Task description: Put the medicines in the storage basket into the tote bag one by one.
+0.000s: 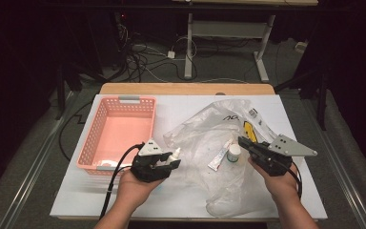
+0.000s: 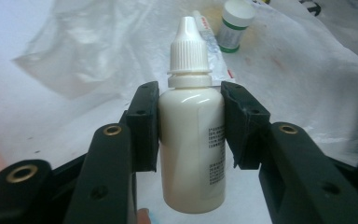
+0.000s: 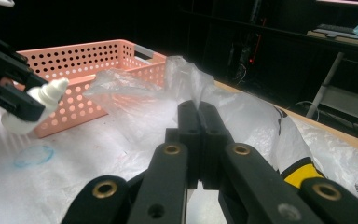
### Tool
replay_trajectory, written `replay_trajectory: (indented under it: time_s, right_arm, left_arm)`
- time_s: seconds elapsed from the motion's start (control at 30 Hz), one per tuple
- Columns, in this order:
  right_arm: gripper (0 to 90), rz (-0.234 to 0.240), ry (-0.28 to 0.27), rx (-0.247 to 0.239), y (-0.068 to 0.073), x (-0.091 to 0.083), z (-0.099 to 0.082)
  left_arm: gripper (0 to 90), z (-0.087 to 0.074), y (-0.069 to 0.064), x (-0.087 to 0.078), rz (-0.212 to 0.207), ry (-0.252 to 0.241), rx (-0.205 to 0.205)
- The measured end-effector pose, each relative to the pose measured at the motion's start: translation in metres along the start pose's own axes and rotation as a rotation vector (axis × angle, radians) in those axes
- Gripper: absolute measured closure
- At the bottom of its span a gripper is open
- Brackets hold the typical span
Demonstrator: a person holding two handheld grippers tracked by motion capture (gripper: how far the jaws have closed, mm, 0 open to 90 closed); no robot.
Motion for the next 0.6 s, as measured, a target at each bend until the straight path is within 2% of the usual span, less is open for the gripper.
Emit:
replay_trajectory:
  time_s: [0.2, 0.4, 0.47, 0.6]
  right_arm:
    - [90.0, 0.003, -0.001, 0.000, 0.000, 0.000, 0.000]
    - [90.0, 0.007, -0.002, 0.000, 0.002, 0.001, 0.000]
    - [90.0, 0.008, -0.001, 0.001, 0.002, 0.001, 0.000]
    - [90.0, 0.009, -0.003, 0.001, 0.003, 0.001, 0.001]
  left_arm:
    - [57.8, -0.002, -0.009, 0.020, -0.027, 0.017, 0.011]
    - [57.8, 0.001, -0.014, 0.043, -0.045, -0.001, 0.023]
    - [57.7, 0.003, -0.016, 0.055, -0.051, -0.016, 0.021]
    - [57.8, 0.010, -0.017, 0.085, -0.040, -0.015, 0.046]
Point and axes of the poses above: each handheld gripper's, and its own axes: x roughly forward along the jaws, z roughly out of its top, y roughly to its left, the point moved 3 cm from there along x, roughly forward along the jaws, and after that the axes turned 13 degrees about -y, right-handed, at the moved point
